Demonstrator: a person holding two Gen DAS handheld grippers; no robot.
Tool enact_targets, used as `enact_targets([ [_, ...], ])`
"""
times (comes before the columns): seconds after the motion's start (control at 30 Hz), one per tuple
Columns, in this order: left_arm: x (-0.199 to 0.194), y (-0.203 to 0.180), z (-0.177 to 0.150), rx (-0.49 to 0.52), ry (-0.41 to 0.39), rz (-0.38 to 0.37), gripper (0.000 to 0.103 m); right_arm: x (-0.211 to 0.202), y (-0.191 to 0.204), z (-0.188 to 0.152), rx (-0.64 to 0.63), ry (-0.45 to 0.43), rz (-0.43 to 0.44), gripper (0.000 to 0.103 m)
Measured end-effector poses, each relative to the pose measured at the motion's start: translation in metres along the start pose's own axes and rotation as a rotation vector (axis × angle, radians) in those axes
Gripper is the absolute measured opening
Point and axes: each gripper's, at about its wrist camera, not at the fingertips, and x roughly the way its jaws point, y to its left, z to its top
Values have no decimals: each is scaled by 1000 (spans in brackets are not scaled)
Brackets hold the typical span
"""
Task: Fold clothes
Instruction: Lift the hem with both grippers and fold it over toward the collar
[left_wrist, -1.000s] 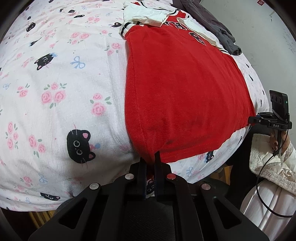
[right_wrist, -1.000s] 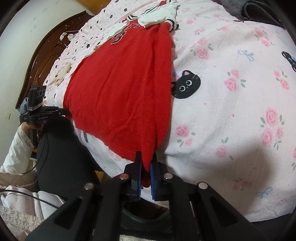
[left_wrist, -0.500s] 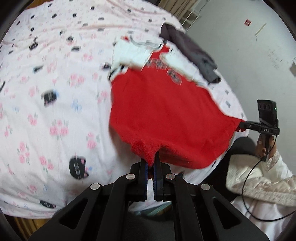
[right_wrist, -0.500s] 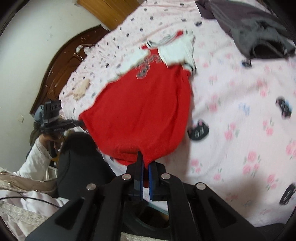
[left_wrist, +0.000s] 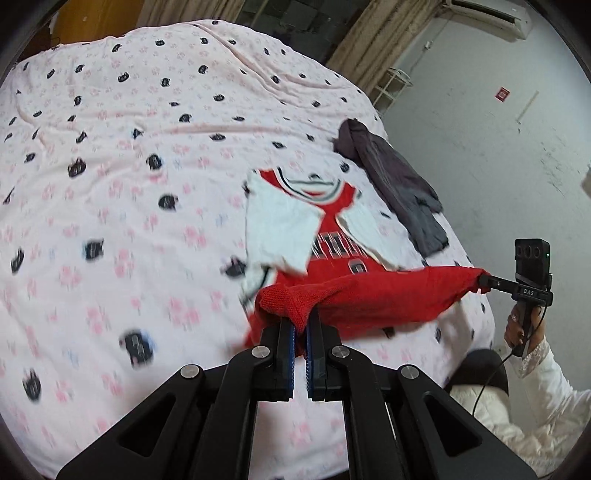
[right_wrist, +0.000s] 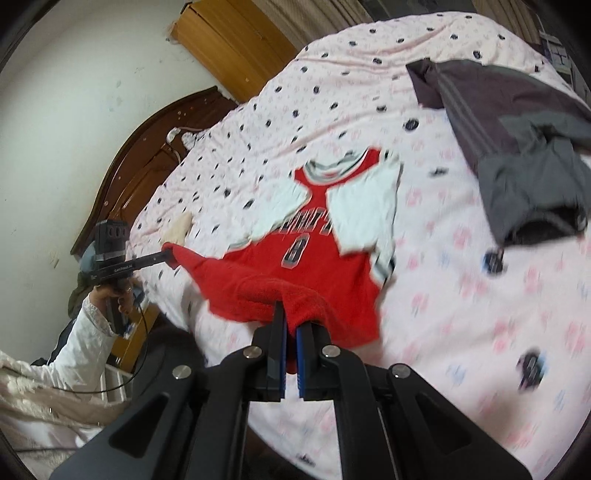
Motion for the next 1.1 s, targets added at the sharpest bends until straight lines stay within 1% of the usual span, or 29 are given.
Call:
enact_targets([
  [0.2,29,11,36,13,4,66,3,18,-25,46,24,-11,-22,4],
  [0.5,70,29,80,-8,16,108,3,55,-58,109,29,4,-66,4],
  [0.8,121,55,113,-26,41,146,3,98,-97,145,65,37,-103,4],
  [0.97,145,69,119,-45,62,151,3,121,-118,163,85,57,-124,4],
  [1.1,159,76,119,-52,78,156,3,136,-130,169,93,79,-140,4],
])
